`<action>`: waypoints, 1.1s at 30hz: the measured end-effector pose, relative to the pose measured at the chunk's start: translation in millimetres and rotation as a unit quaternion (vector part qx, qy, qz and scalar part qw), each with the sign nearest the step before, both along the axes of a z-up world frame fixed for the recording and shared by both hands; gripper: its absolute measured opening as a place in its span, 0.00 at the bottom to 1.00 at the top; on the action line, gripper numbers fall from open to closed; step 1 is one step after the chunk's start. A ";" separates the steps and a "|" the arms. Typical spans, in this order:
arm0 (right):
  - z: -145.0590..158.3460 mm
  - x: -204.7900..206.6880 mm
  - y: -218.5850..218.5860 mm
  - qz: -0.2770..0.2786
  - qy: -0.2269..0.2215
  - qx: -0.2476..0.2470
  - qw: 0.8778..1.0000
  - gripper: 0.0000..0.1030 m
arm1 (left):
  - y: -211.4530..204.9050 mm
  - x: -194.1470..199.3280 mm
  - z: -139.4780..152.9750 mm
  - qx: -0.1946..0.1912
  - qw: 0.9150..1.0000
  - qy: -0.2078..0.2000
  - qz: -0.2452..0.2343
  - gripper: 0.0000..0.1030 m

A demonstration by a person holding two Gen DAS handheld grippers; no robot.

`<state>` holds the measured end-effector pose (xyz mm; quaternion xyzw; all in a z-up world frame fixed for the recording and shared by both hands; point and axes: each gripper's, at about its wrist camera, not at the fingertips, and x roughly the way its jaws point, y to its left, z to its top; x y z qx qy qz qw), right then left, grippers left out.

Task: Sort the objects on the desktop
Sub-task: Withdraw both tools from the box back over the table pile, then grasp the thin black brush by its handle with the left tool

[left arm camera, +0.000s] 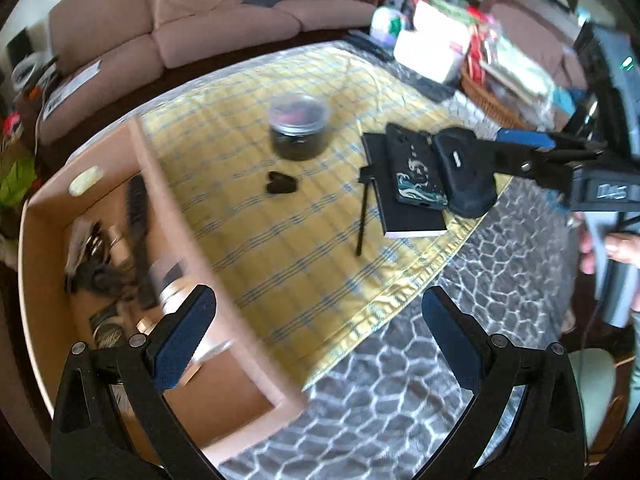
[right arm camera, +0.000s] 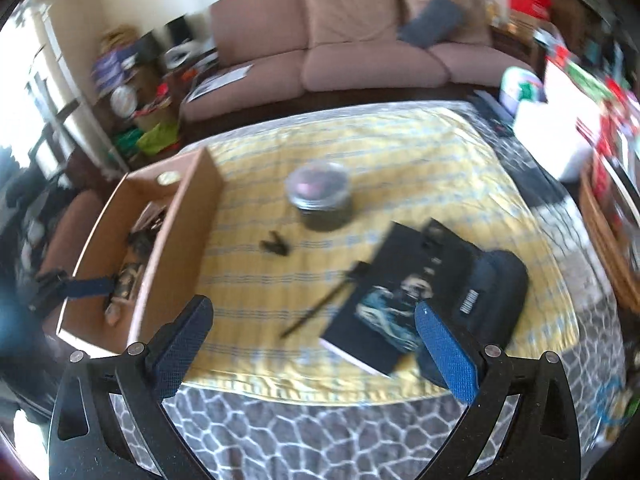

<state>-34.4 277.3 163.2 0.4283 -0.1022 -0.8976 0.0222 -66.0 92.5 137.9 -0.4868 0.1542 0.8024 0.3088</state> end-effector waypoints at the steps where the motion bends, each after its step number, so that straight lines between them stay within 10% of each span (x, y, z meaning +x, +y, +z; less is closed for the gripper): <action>1: -3.1 2.8 7.1 -0.005 0.000 -0.005 1.000 0.99 | 12.0 -1.0 -5.1 -0.016 1.000 0.005 -0.003 0.99; 9: -32.4 8.0 40.5 -0.024 0.003 -0.043 0.999 0.97 | 78.6 -45.5 -55.0 -0.084 0.996 -0.016 -0.003 0.66; 13: -45.3 1.6 52.8 -0.033 -0.004 -0.063 0.997 0.57 | 103.4 -63.7 -79.2 -0.088 0.995 -0.038 -0.007 0.52; 27: -52.5 -6.9 70.0 -0.033 0.007 -0.126 0.991 0.57 | 137.4 -86.9 -118.2 -0.072 0.995 -0.066 -0.023 0.48; 30: -53.6 -8.3 67.5 -0.032 0.004 -0.122 0.992 0.57 | 137.1 -82.7 -114.9 -0.080 0.995 -0.045 -0.038 0.05; 33: -56.8 -9.1 65.8 -0.032 -0.001 -0.119 0.992 0.57 | 135.0 -80.7 -114.6 -0.078 0.995 -0.048 -0.044 0.05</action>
